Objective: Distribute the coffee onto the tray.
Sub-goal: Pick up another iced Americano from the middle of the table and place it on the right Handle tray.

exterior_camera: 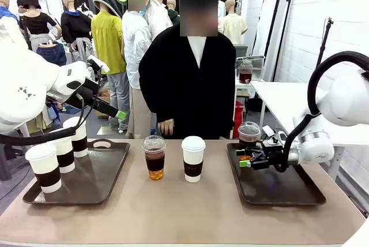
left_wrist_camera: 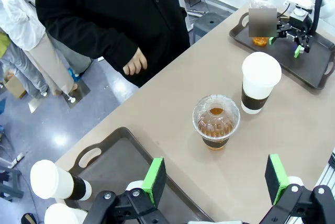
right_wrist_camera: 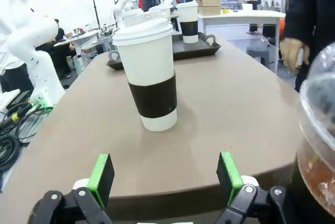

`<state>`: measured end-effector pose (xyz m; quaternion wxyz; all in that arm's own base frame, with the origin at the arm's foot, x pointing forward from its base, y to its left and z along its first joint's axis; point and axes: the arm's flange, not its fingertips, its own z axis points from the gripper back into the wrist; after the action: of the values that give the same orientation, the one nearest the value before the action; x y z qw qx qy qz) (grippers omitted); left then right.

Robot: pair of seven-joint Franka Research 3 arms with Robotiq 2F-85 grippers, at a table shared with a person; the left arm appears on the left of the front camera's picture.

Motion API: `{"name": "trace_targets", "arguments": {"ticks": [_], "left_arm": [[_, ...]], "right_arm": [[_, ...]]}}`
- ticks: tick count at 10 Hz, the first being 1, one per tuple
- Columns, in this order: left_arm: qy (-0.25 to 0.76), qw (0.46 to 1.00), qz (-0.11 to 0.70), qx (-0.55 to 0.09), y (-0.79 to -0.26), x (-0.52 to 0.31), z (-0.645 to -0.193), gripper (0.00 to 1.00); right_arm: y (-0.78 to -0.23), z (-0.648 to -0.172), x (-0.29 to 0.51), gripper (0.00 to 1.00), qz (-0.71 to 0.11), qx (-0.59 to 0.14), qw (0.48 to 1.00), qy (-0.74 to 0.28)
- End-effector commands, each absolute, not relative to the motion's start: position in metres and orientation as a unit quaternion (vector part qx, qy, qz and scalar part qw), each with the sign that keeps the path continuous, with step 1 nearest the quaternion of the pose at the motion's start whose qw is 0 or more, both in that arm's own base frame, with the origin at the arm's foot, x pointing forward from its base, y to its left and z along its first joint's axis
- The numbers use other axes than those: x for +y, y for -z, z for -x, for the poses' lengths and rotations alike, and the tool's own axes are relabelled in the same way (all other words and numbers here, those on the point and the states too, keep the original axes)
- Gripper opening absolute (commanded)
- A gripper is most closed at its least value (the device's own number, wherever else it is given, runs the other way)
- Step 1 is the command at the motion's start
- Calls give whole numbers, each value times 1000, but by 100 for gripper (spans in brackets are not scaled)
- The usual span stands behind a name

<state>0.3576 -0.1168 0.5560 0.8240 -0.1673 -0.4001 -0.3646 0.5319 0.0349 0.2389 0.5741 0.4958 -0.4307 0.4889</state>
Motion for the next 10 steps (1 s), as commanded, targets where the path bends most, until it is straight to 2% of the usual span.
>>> {"name": "trace_targets", "arguments": {"ticks": [1,10], "left_arm": [[366,824,173,-397,-556,-115,-357,100],[366,824,173,-397,-556,-115,-357,100]], "right_arm": [[-236,-542,43,100,-498,-422,560,-510],[-235,-515,53,100,-488,-446,556,-503]]}}
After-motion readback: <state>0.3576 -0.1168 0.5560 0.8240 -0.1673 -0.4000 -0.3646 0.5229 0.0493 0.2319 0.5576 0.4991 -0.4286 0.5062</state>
